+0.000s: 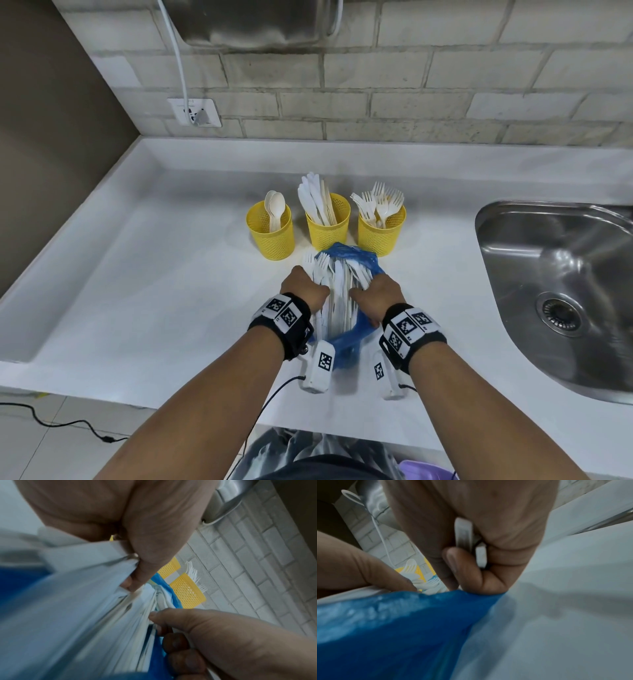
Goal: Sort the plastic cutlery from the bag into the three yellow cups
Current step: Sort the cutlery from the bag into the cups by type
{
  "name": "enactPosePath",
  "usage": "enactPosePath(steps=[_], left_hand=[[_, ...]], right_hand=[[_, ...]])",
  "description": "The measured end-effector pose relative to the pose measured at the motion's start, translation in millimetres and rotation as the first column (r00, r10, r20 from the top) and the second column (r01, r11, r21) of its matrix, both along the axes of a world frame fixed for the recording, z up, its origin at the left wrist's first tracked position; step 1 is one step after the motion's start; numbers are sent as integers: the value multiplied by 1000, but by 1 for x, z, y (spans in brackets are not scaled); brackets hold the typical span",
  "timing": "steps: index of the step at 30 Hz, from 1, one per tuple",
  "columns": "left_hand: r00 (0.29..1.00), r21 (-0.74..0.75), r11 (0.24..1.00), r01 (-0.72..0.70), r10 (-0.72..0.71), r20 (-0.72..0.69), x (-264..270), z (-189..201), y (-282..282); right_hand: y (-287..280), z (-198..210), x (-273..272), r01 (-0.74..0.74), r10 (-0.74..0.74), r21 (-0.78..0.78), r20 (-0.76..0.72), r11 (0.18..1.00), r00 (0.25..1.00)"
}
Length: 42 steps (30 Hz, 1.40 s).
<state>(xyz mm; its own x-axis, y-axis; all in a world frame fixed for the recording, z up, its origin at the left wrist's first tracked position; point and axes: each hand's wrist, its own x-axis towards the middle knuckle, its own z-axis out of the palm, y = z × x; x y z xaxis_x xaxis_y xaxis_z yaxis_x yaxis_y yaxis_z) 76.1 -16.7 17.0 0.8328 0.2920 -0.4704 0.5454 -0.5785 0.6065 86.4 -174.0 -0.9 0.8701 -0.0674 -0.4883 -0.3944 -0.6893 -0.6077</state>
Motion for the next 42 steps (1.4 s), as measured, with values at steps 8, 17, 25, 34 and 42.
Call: enactPosePath(steps=[8, 17, 25, 34, 42], left_hand=[[1000, -70, 997, 10, -10, -3, 1, -3, 6], [999, -82, 996, -33, 34, 13, 2, -9, 16], [995, -138, 986, -89, 94, 35, 0, -13, 13], [998, -118, 992, -36, 43, 56, 0, -24, 10], [973, -192, 981, 7, 38, 228, 0, -18, 4]], right_hand=[[-6, 4, 5, 23, -18, 108, -47, 994, 999], [-8, 8, -1, -8, 6, 82, 26, 997, 1000], [-1, 24, -7, -15, 15, 86, 3, 996, 1000], [4, 14, -10, -123, 109, 106, 128, 987, 986], [8, 17, -8, 68, -34, 423, -87, 904, 996]])
